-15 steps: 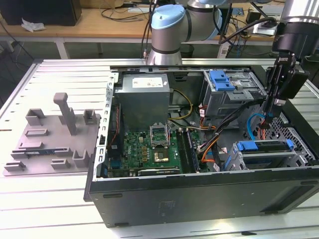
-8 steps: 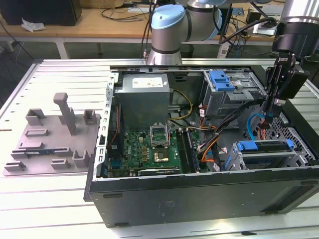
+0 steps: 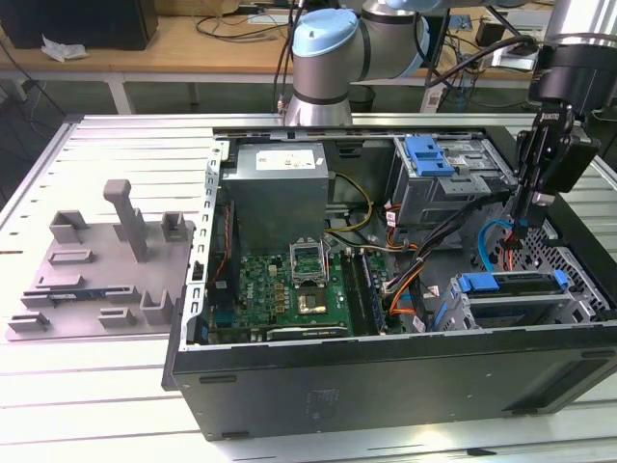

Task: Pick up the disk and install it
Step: 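Insert the first disk wire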

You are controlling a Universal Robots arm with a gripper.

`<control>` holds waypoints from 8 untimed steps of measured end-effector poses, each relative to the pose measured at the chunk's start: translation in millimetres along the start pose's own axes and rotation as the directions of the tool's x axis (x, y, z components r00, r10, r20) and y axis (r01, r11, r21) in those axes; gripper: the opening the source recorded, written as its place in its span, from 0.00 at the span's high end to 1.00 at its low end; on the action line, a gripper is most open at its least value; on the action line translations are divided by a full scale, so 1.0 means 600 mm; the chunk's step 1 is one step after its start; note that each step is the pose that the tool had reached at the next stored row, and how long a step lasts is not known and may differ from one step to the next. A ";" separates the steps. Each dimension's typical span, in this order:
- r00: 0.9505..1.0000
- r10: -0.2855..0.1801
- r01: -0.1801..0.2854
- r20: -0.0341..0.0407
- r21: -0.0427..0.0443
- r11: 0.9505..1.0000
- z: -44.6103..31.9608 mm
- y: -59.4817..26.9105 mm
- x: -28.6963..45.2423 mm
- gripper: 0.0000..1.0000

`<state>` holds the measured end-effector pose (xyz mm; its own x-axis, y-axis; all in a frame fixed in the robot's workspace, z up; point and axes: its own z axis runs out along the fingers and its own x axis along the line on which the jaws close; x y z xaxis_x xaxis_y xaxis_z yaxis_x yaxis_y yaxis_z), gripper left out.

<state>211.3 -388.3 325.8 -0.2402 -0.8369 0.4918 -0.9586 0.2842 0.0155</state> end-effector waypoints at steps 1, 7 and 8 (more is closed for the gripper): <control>1.000 0.000 0.000 0.000 0.000 1.000 0.000 0.000 0.000 0.67; 1.000 0.000 0.000 0.000 0.000 1.000 0.001 0.002 0.000 0.83; 1.000 0.000 0.000 0.000 0.000 1.000 0.001 0.002 0.000 0.83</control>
<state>210.2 -388.4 325.3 -0.2402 -0.8370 0.4917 -0.9586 0.2843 0.0155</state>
